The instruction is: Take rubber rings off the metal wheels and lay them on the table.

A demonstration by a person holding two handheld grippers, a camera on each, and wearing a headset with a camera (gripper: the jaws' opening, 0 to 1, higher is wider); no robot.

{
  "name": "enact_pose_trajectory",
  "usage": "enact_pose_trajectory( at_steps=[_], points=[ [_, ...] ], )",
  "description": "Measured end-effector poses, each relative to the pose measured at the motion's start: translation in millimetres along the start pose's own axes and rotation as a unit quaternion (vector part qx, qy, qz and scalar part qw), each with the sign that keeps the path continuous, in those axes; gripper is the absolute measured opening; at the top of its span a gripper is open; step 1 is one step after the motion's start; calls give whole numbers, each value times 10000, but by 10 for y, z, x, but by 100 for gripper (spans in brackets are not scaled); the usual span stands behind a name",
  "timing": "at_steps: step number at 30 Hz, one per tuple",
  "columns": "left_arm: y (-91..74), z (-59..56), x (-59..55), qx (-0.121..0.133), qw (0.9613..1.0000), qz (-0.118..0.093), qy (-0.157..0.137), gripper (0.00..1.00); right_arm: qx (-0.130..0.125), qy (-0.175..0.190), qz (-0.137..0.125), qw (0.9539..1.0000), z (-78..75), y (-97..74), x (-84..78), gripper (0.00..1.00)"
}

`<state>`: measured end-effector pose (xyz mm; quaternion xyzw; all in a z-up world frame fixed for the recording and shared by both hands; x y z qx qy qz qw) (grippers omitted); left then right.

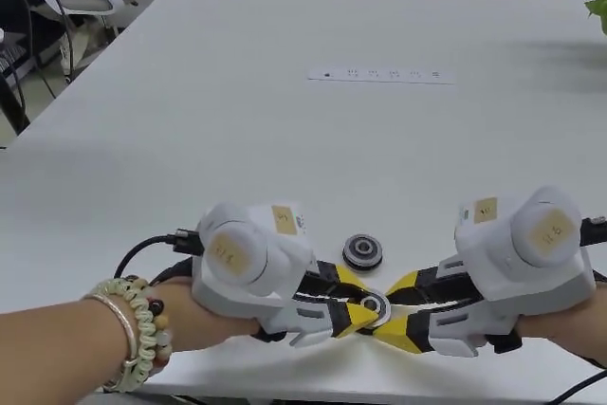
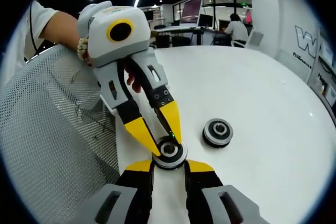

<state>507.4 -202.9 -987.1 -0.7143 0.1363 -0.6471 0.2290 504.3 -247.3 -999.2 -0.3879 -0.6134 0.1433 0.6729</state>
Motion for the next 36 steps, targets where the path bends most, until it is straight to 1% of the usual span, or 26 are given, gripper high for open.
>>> enact_pose_trajectory(
  at_steps=[4, 11, 14, 16, 18, 21, 25, 30, 36],
  points=[
    [0, -1, -1, -1, 10000, 0, 3, 14, 19, -29, 9, 10000, -2, -10, -8, 19],
    [-2, -1, -2, -3, 10000, -4, 5, 14, 56, 29, 36, 10000, -14, -35, -27, 14],
    [-4, 0, -1, -1, 10000, -9, 0, 14, 68, 99, 35, 9999, -7, -33, -21, 16],
    [-5, 1, -2, -2, 10000, -12, -6, 14, 69, 99, -4, 9999, 3, -27, -7, 19],
    [-5, 3, -1, -1, 10000, -15, -9, 14, 20, 28, -17, 10000, -4, -11, 1, 19],
    [-4, 2, -1, -1, 10000, -15, -9, 14, 20, -23, -3, 10000, -3, -10, -4, 19],
    [-4, 1, -1, 2, 10000, -20, -19, 14, 39, -87, 21, 10000, -13, -24, -23, 15],
    [-4, -2, -1, 7, 10000, -21, -21, 14, 39, -206, 49, 9998, -11, -30, -32, 14],
    [-6, -2, -3, 10, 10000, -22, -24, 14, 41, -226, 71, 9997, -13, -41, -48, 10]
  ],
)
Point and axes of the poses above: the centre of the closed fingertips' face, and the gripper's own axes: y roughly forward along the fingers, z roughly to its left, x roughly out of its top, the point moved 3 cm from there along -y, roughly backward along the fingers, and after that the axes turned 10 degrees about -x, right-handed, at the moved point
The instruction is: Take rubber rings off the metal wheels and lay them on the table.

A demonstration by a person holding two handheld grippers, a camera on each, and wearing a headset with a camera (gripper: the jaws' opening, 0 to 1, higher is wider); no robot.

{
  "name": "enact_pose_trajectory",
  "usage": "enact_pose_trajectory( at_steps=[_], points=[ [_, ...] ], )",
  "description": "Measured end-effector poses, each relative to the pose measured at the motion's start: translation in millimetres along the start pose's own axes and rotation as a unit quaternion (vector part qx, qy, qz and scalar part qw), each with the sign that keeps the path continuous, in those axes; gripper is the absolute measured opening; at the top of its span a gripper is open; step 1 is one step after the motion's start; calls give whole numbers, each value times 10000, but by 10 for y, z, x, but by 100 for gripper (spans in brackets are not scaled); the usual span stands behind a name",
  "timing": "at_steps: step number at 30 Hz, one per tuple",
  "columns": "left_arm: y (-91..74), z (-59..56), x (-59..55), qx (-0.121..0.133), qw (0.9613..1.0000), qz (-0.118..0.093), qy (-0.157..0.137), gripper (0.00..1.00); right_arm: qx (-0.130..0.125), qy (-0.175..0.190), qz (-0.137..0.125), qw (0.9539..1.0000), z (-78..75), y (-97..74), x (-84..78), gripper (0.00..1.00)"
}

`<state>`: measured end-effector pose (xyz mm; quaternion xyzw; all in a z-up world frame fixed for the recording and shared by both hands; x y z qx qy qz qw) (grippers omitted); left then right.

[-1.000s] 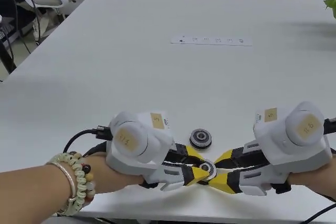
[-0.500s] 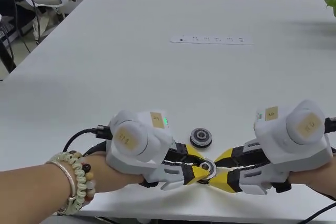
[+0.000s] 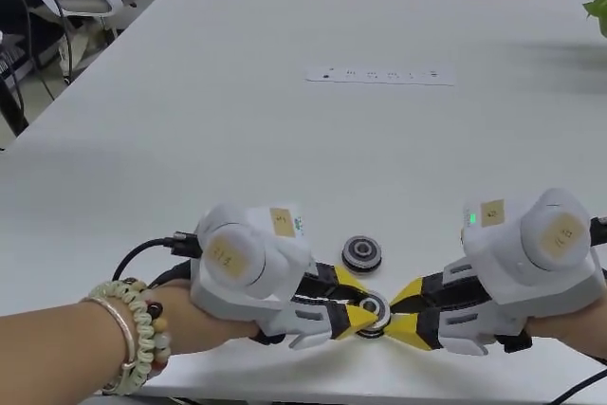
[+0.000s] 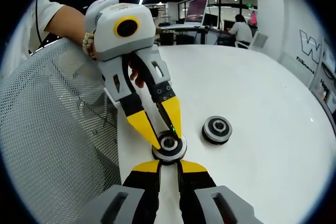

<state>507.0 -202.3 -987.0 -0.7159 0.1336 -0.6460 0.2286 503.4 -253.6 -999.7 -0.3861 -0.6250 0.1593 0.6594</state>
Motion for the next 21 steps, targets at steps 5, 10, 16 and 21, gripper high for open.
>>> enact_pose_trajectory(
  at_steps=[5, 10, 16, 21],
  points=[
    [-1, 1, -1, 3, 10000, 0, -3, 14, -14, -4, 11, 10000, -1, 3, 4, 9],
    [0, 2, -2, 3, 10000, 0, -5, 14, -12, 2, 23, 10000, -6, 2, 5, 9],
    [2, 3, -3, 3, 10000, -6, -8, 14, -11, 24, 24, 10000, -12, -1, -3, 7],
    [2, 3, -3, 3, 10000, -13, -14, 14, -19, 8, 34, 10000, -15, 1, -2, 5]
  ],
)
Point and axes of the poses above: the centre of the closed fingertips' face, and the gripper's own axes: y roughly forward along the fingers, z roughly to its left, x roughly out of its top, the point moved 3 cm from there along -y, roughly backward along the fingers, and after that the axes turned 10 degrees about -x, right-handed, at the moved point
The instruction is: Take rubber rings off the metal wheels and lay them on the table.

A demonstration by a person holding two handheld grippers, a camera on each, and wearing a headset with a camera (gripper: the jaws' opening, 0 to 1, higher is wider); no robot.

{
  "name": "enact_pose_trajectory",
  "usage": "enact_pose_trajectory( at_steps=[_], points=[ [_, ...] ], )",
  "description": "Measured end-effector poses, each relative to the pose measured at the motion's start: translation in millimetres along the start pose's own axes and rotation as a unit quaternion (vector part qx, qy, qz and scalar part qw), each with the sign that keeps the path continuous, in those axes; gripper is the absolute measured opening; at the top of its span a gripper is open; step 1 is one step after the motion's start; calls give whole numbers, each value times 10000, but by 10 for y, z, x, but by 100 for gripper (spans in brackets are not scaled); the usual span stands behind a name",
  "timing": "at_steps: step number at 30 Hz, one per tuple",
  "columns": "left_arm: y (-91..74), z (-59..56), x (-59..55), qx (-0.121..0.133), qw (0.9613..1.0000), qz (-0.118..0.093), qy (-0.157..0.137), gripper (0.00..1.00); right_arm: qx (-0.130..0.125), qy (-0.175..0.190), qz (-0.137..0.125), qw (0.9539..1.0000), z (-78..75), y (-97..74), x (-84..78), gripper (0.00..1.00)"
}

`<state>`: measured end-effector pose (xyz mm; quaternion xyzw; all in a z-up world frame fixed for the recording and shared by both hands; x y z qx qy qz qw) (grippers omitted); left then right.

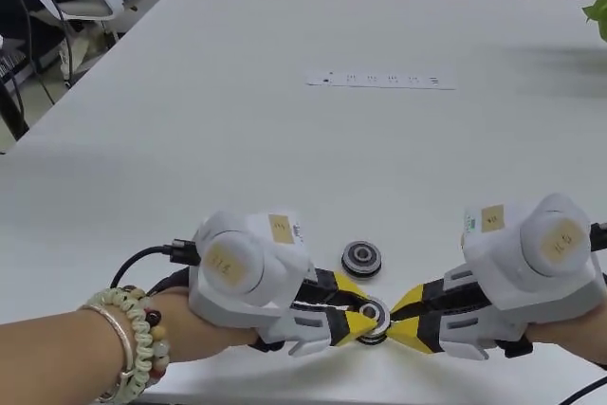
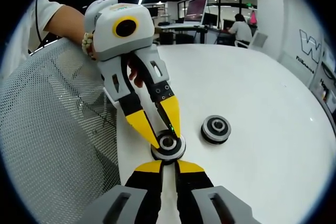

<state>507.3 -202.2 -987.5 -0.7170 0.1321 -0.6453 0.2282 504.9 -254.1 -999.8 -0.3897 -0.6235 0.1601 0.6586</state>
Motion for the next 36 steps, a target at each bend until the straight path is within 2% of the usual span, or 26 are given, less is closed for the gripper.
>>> enact_pose_trajectory(
  at_steps=[16, 21, 24, 26, 30, 32, 34, 36],
  points=[
    [-1, 15, -3, 34, 10000, 20, 19, 14, -149, 14, 82, 9999, -41, 18, 2, 0],
    [-3, 17, -4, 38, 10000, 15, 24, 14, -174, 274, 139, 9994, -70, 10, 5, 0],
    [-4, 17, -5, 38, 10000, 5, 19, 14, -173, 708, 182, 9972, -83, -10, 4, 0],
    [-5, 17, -6, 40, 10000, 6, 26, 14, -166, 857, 187, 9960, -98, -15, 4, 0],
    [-7, 15, -6, 35, 10000, 3, 43, 14, -124, 1416, 216, 9896, -103, -29, 8, 0],
    [-8, 14, -6, 32, 10000, -4, 53, 14, -78, 1714, 224, 9849, -106, -32, 8, 0],
    [-9, 15, -9, 28, 10000, -14, 51, 14, -20, 1872, 226, 9821, -114, -36, 3, 0],
    [-9, 14, -9, 22, 10000, -21, 49, 14, 29, 2411, 353, 9698, -99, -39, 0, 0]
  ],
)
Point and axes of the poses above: the centre of the closed fingertips' face, and the gripper's own axes: y roughly forward along the fingers, z roughly to its left, x roughly out of its top, the point moved 3 cm from there along -y, roughly backward along the fingers, and after that the axes turned 10 degrees about -x, right-handed, at the moved point
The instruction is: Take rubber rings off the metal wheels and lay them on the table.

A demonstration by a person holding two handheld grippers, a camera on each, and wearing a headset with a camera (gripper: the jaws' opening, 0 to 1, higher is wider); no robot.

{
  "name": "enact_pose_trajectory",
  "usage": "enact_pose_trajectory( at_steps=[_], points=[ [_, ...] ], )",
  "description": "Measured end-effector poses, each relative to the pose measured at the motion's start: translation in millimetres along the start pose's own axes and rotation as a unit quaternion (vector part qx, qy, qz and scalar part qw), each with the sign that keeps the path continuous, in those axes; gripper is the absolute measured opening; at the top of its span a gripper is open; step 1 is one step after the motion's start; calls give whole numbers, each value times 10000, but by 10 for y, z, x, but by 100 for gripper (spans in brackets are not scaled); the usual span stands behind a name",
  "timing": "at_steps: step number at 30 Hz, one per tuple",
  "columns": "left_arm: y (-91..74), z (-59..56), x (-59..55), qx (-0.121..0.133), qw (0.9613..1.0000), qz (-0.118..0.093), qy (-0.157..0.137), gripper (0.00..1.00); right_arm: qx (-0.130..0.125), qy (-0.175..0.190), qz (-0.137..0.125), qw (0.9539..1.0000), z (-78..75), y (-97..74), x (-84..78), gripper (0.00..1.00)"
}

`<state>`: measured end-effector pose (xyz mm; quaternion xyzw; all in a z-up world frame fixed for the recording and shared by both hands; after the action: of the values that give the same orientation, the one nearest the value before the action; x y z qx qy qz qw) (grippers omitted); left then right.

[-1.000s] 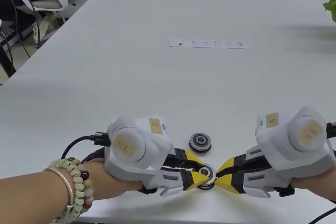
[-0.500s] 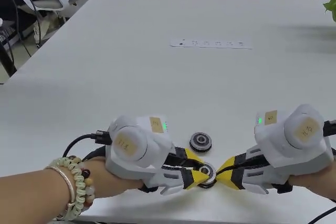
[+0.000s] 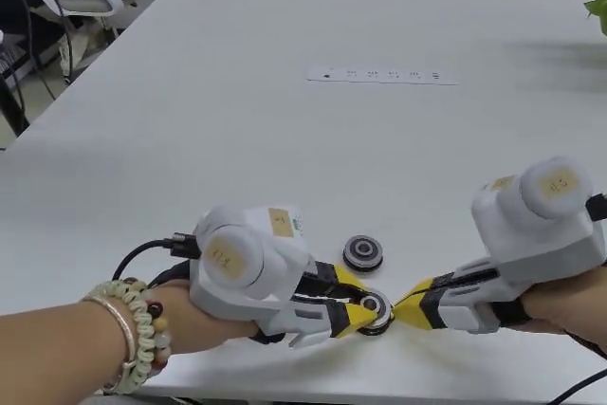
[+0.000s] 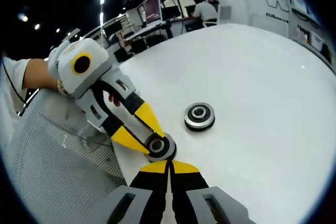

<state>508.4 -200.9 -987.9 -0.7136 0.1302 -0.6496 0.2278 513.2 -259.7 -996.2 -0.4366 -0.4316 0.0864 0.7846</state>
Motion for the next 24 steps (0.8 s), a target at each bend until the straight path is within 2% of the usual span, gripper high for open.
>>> enact_pose_trajectory(
  at_steps=[3, 5, 6, 7, 8, 9, 11, 12, 24],
  points=[
    [-1, 0, 0, 6, 10000, -2, 3, 14, -35, -13, -21, 10000, -6, 7, 12, 0],
    [0, -1, 1, 7, 10000, -6, 2, 14, 70, 443, -89, 9990, 33, -8, 56, 0],
    [0, 0, 1, 12, 10000, -7, 1, 14, 15, 610, -91, 9981, 12, -14, 65, 0],
    [0, 5, 2, 28, 10000, -11, 2, 14, 181, 706, -215, 9971, -4, -33, 94, 0],
    [1, 6, 3, 31, 10000, -10, -2, 14, 102, 689, -119, 9975, -32, -32, 60, 0],
    [1, 5, 3, 27, 10000, -9, -5, 14, 117, 654, -149, 9977, -30, -25, 57, 0],
    [2, 6, 2, 31, 10000, -16, -18, 14, 180, 1003, -145, 9947, 9, -28, 69, 0],
    [2, 5, 3, 31, 10000, -14, -18, 14, 216, 1066, -159, 9939, 9, -30, 71, 0],
    [6, 9, 3, 48, 10000, -14, 18, 14, 255, 1200, -148, 9923, 76, -52, 81, 0]
  ],
)
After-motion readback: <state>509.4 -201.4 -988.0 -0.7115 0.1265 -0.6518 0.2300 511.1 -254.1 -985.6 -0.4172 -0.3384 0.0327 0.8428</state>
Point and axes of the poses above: the centre of the closed fingertips' face, and the gripper's own axes: y roughly forward along the fingers, z roughly to its left, x roughly out of its top, the point moved 3 cm from there along -y, roughly backward along the fingers, and after that the axes turned 10 degrees about -x, right-handed, at the moved point
